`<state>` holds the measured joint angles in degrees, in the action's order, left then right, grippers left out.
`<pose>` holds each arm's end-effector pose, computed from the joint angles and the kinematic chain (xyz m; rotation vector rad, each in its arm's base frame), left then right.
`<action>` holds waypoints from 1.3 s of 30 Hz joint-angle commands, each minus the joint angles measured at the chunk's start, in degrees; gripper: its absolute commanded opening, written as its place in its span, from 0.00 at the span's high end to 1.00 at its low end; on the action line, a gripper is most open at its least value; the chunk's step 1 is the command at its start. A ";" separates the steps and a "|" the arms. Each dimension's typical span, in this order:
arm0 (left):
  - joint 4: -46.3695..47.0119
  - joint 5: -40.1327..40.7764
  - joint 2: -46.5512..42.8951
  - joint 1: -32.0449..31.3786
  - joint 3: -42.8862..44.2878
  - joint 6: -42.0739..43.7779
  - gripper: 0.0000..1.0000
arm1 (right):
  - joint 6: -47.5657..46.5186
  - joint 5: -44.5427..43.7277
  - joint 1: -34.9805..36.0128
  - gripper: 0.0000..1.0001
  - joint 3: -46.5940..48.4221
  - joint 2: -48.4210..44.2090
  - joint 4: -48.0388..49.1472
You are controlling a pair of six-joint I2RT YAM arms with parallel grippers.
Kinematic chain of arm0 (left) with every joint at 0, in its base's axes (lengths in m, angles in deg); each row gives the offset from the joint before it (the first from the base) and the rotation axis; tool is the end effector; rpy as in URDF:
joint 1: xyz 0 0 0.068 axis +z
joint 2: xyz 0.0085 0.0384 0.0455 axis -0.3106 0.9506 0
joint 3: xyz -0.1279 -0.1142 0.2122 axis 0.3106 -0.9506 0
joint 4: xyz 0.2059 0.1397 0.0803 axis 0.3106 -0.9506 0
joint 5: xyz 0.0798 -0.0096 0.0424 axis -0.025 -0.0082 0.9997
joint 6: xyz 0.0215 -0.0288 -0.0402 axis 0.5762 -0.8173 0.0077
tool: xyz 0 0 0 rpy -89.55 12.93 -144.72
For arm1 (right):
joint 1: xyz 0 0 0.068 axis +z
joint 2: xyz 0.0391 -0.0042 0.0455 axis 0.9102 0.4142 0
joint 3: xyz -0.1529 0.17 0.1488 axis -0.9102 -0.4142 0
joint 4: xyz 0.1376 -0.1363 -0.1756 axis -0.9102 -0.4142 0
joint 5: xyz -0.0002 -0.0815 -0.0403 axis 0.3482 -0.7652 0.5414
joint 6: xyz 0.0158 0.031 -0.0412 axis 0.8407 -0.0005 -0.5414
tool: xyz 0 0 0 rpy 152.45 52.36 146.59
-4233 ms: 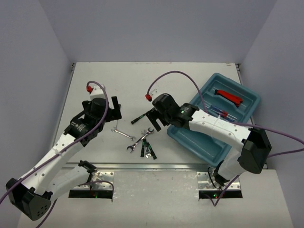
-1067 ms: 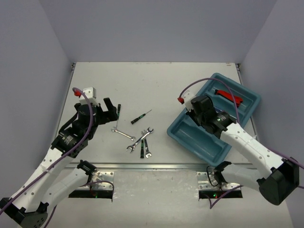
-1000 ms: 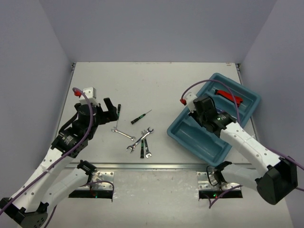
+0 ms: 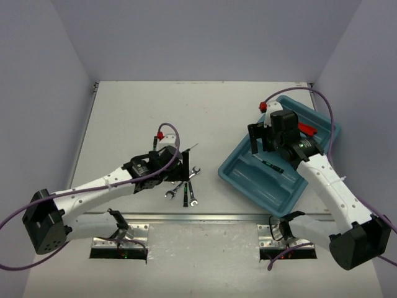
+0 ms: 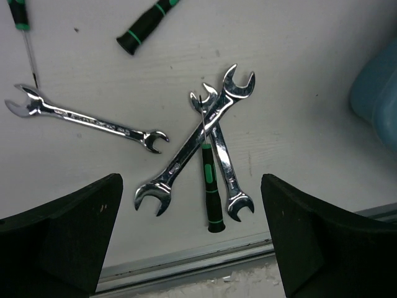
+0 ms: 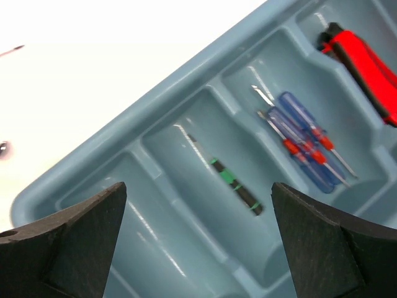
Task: Sort the tools into containers
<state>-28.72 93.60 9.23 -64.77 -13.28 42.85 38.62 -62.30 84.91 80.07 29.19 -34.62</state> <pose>0.1601 -0.1515 0.2489 0.0697 2.3785 -0.2468 0.2240 0.0707 0.3081 -0.1061 2.2632 0.0088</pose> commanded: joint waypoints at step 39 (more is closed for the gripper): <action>3.03 12.61 13.78 -12.56 2.29 -18.89 1.00 | 19.20 35.10 0.40 0.01 -16.67 -10.66 20.29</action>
<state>-26.36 100.39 32.83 -76.67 -13.53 22.55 46.05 -44.31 84.86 69.42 22.04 -25.28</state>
